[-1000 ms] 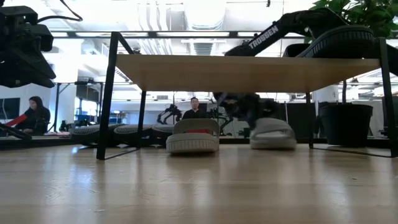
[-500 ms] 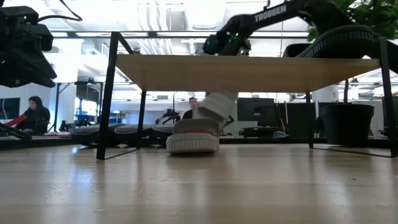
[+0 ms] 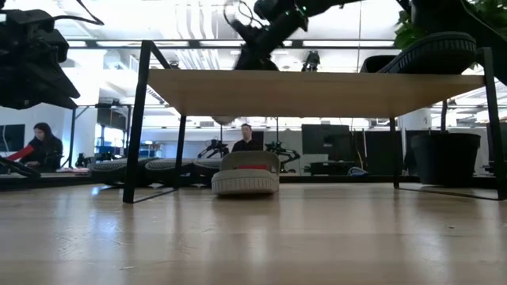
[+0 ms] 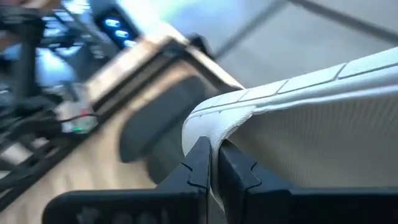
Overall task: Pick and place slides into the shelf
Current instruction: Put the gray slipper under the shelf
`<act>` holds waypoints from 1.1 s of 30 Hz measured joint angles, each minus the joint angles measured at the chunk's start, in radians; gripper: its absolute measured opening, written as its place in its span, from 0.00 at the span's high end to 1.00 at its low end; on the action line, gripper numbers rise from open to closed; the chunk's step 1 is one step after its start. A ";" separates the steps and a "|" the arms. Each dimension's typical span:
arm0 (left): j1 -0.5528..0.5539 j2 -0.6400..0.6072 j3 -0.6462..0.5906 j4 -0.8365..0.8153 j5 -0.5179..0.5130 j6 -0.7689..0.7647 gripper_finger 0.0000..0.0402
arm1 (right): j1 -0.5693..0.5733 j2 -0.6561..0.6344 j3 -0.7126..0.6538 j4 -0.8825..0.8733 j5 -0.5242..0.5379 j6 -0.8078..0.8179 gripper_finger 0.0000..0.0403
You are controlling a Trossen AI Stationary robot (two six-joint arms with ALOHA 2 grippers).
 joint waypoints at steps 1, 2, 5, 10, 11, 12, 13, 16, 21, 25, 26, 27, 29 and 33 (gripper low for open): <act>0.000 0.000 0.000 0.000 0.000 0.000 0.74 | 0.016 0.000 0.002 0.024 -0.013 -0.027 0.98; 0.000 0.000 0.000 0.000 -0.001 0.000 0.74 | 0.032 0.000 0.008 0.041 -0.023 -0.059 0.98; 0.000 0.000 0.000 0.000 -0.001 0.001 0.74 | 0.076 -0.005 0.020 0.078 -0.056 -0.150 0.98; 0.000 0.000 0.000 0.000 -0.002 0.001 0.74 | 0.133 -0.042 0.018 0.095 -0.078 -0.225 0.98; 0.000 0.000 0.000 0.000 -0.003 0.001 0.74 | 0.142 -0.048 0.018 0.104 -0.077 -0.237 0.98; 0.000 0.000 0.000 0.000 -0.004 0.002 0.74 | 0.152 -0.051 0.018 0.116 -0.076 -0.246 0.98; 0.000 0.000 0.000 0.000 -0.005 0.002 0.74 | 0.162 -0.053 0.018 0.127 -0.077 -0.249 0.98; 0.000 0.000 0.000 0.000 -0.006 0.003 0.74 | 0.190 -0.055 0.020 0.131 -0.134 -0.248 0.98; 0.000 0.000 0.000 0.000 0.005 0.000 0.74 | 0.268 -0.055 0.020 0.129 -0.199 -0.236 0.98; 0.000 0.000 0.000 0.000 0.037 0.000 0.74 | 0.330 -0.060 0.020 0.130 -0.201 -0.183 0.98; 0.000 0.000 0.000 0.000 0.051 0.000 0.74 | 0.347 -0.063 0.020 0.130 -0.201 -0.169 0.98; 0.000 0.000 0.000 0.000 0.068 -0.001 0.74 | 0.363 -0.066 0.020 0.131 -0.198 -0.156 0.98; 0.000 0.000 0.000 0.000 0.092 0.001 0.74 | 0.395 -0.073 0.020 0.134 -0.197 -0.114 0.98; 0.000 0.000 0.000 -0.001 0.115 0.006 0.74 | 0.470 -0.079 0.020 0.121 -0.197 -0.034 0.98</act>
